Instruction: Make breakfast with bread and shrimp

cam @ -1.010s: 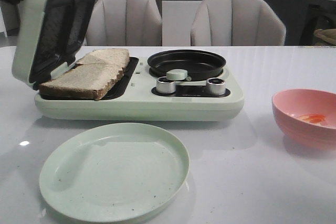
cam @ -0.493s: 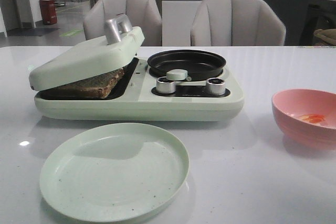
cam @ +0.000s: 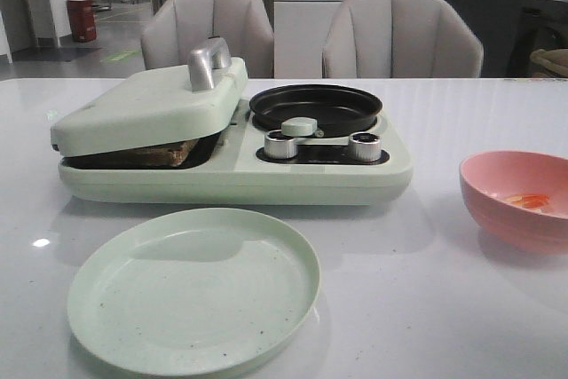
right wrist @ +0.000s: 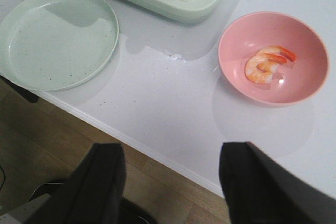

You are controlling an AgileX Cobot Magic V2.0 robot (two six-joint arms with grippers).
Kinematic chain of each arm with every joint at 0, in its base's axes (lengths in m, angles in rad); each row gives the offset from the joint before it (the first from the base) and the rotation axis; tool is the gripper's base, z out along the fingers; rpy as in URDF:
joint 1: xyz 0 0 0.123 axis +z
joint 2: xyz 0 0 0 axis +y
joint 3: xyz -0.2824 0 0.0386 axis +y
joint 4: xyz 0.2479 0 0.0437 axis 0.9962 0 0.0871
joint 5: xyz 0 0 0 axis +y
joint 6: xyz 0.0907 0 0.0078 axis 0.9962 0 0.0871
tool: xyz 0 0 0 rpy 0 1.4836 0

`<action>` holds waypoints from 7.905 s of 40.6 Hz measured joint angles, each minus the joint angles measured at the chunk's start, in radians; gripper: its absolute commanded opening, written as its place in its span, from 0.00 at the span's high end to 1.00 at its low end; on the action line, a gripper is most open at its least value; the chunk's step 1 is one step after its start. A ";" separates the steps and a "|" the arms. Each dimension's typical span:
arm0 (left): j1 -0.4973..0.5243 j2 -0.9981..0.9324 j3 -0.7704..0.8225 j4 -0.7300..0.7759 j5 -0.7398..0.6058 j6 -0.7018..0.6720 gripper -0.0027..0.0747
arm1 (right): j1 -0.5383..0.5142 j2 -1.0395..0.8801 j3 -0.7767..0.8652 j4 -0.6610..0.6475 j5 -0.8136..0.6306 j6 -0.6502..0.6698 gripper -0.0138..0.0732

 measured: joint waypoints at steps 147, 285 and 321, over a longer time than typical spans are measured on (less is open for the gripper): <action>0.004 -0.259 0.082 0.056 0.124 -0.176 0.83 | 0.109 1.378 -1.032 -1.370 0.021 0.556 0.79; 0.004 -0.259 0.082 0.061 0.072 -0.176 0.84 | -0.508 0.937 -0.568 -0.251 0.083 0.028 0.79; 0.004 -0.259 0.082 0.061 0.072 -0.176 0.84 | -0.725 1.119 -0.396 0.237 -0.165 -0.225 0.33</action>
